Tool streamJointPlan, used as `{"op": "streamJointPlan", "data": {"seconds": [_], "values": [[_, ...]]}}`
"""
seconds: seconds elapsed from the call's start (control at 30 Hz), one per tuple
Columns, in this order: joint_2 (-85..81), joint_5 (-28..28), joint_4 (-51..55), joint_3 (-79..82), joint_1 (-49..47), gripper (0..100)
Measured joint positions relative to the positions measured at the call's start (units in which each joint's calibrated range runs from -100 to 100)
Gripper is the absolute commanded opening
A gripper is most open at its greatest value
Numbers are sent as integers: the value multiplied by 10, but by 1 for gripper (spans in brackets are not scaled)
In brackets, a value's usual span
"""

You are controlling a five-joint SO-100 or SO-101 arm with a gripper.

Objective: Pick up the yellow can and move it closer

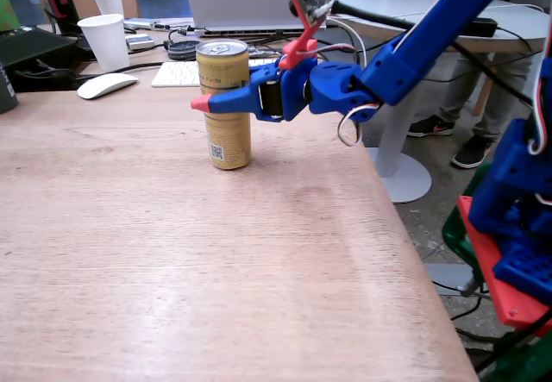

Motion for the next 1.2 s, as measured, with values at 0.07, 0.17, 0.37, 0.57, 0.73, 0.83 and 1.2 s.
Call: {"op": "streamJointPlan", "data": {"seconds": [0.07, 0.17, 0.37, 0.57, 0.73, 0.83, 1.2], "values": [[35, 0, 0, -41, 2, 38], [92, 0, 0, -113, 6, 38], [131, 1, 0, -157, 8, 36], [139, 1, 42, -195, 6, 36], [139, 3, 46, -195, 4, 36], [139, 3, 46, -195, 3, 36], [139, 3, 46, -195, -2, 22]]}}
